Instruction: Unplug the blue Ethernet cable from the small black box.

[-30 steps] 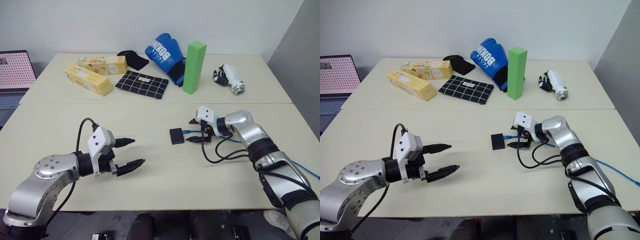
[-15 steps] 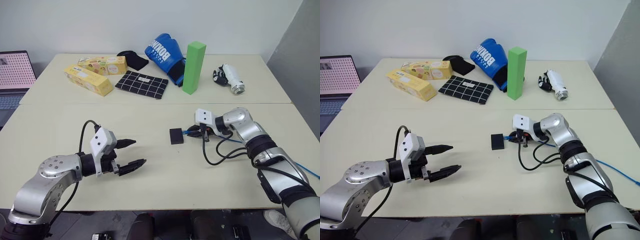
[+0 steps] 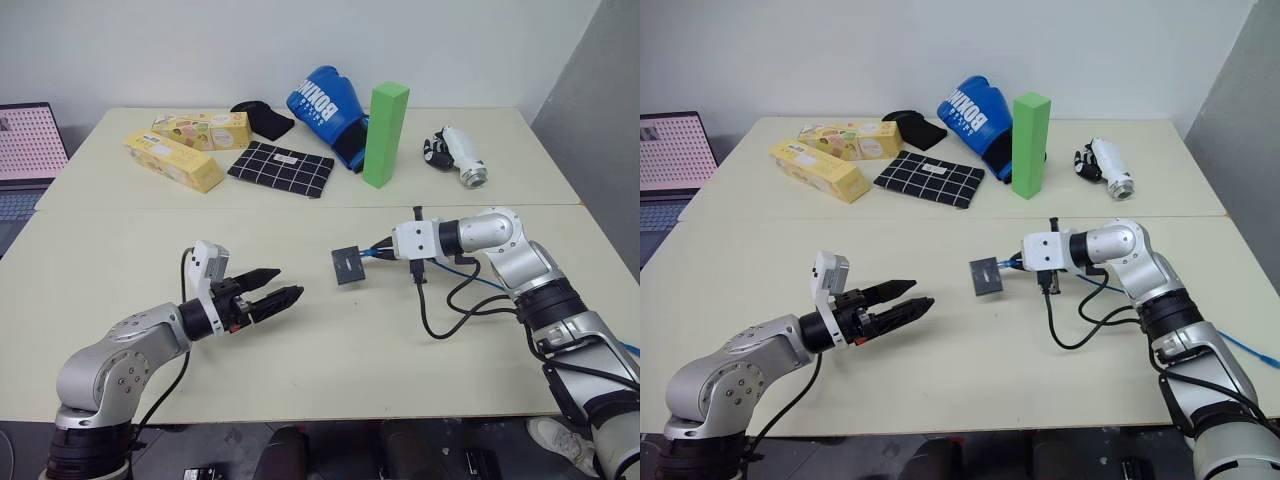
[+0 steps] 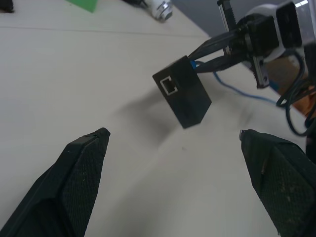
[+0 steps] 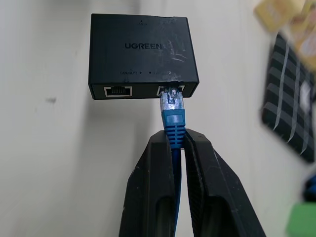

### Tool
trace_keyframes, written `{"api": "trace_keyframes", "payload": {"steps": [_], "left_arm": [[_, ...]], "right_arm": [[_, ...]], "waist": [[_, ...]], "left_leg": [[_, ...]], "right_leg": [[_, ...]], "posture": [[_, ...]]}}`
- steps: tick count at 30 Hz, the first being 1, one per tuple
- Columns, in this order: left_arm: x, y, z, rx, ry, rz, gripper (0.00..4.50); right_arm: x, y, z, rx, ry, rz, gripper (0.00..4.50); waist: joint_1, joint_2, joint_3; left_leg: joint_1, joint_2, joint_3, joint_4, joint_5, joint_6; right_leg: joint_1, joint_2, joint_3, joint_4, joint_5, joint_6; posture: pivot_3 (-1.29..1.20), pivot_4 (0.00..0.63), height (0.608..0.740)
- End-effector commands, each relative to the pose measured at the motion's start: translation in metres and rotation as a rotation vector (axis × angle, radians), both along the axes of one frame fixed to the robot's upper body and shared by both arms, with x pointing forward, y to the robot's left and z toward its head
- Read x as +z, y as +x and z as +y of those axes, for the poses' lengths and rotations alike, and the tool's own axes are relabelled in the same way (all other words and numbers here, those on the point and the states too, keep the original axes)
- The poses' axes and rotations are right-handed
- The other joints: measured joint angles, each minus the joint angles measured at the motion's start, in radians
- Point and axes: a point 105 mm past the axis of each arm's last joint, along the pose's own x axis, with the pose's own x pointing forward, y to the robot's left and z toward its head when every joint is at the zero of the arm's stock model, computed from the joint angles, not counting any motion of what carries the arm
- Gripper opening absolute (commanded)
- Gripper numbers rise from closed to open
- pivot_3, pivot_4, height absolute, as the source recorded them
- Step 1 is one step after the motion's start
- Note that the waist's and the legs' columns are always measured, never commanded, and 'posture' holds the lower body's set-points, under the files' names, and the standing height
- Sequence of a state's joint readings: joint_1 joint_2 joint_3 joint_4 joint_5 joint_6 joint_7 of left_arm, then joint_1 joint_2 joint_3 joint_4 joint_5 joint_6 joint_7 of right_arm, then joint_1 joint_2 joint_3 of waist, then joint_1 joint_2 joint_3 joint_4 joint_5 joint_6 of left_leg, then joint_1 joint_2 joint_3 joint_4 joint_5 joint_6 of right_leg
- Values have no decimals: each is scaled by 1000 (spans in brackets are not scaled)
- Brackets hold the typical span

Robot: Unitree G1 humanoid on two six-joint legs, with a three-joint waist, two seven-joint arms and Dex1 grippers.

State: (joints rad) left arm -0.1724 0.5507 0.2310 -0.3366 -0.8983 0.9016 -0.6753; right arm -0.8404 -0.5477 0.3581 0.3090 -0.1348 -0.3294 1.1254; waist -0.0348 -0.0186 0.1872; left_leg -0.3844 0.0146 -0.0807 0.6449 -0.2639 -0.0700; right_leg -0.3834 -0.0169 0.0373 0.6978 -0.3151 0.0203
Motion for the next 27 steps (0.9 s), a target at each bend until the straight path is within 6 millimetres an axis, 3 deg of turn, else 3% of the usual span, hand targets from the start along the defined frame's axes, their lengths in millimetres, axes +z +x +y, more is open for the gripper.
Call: {"api": "trace_keyframes", "payload": {"steps": [1, 11, 14, 16, 27], "left_arm": [[12, 4, -5, 2, -60, -4, 4500], [17, 4, -17, -42, -169, 19, 4500], [19, 2, -19, -66, -192, 20, 4078], [21, 0, -19, -78, -208, 20, 3499], [19, -3, -16, -76, -225, 43, 1333]], "right_arm": [[23, -14, 18, 75, 36, -101, 57], [40, -31, 36, 149, 68, -153, 56], [42, -33, 38, 157, 74, -161, 56], [43, -34, 40, 161, 79, -167, 56], [48, -31, 40, 156, 102, -220, 54]], "waist": [[1, 0, 0], [3, 0, 0], [2, 0, 0], [2, 0, 0], [2, 0, 0]], "left_leg": [[0, 0, 0, 0, 0, 0], [0, 0, 0, 0, 1, -1], [0, -1, 0, 0, 1, -1], [0, -1, 0, 0, 1, -2], [0, -1, 0, 0, 1, -2]], "right_leg": [[0, 0, 0, 0, 0, 0], [0, -1, 0, 0, 0, 0], [0, -1, 0, 0, 0, 0], [0, -1, 0, 0, 0, 0], [0, -1, 0, 0, 0, 0]], "posture": [[0, 150, 740], [0, 150, 740], [0, 150, 740], [0, 150, 740], [0, 150, 740]]}}
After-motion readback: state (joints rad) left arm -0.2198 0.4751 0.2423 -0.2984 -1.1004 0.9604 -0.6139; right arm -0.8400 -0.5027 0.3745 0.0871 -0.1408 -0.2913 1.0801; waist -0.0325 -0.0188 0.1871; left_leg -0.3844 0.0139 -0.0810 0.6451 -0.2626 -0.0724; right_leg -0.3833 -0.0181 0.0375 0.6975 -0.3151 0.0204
